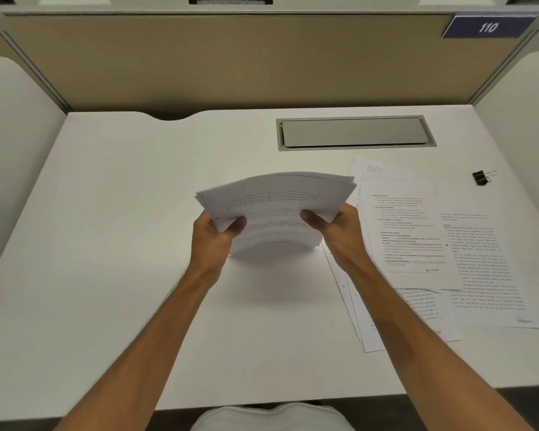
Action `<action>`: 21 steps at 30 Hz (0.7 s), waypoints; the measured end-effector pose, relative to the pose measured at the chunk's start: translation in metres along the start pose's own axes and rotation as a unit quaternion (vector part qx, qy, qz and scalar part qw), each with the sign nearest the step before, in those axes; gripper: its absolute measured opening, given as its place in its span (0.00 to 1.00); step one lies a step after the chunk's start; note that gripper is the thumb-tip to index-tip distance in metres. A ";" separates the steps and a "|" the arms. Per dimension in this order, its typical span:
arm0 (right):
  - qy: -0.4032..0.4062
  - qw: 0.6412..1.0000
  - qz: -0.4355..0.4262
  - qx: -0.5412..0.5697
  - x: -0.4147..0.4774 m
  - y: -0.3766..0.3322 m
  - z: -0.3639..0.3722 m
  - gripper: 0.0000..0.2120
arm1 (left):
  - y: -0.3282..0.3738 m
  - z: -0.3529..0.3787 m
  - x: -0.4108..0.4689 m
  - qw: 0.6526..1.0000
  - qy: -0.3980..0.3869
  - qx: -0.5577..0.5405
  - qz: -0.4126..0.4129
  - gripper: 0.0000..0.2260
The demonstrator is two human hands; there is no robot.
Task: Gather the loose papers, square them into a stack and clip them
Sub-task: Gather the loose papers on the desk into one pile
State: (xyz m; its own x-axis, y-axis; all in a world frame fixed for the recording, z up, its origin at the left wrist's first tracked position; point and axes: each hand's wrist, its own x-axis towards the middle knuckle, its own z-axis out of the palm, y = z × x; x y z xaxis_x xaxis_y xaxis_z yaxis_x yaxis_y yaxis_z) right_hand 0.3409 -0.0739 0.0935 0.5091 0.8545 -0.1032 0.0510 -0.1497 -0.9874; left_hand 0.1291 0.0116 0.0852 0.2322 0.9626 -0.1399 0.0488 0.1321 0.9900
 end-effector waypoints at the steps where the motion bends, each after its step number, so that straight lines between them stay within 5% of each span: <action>1: -0.003 1.000 0.004 -0.002 0.000 0.001 -0.001 0.19 | -0.001 0.000 0.000 1.000 -0.004 -0.005 -0.005 0.14; 21: -0.015 0.999 0.039 -0.021 -0.007 0.018 0.001 0.19 | -0.011 0.007 -0.007 0.998 -0.010 0.036 -0.041 0.07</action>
State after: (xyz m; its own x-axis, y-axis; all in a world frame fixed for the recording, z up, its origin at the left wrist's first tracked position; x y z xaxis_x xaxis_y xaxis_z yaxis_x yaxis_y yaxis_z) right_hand 0.3379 -0.0822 0.0764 0.4874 0.8537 -0.1835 0.0480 -0.2360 -0.9706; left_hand 0.1334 0.0022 0.0753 0.2439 0.9443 -0.2210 0.1379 0.1917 0.9717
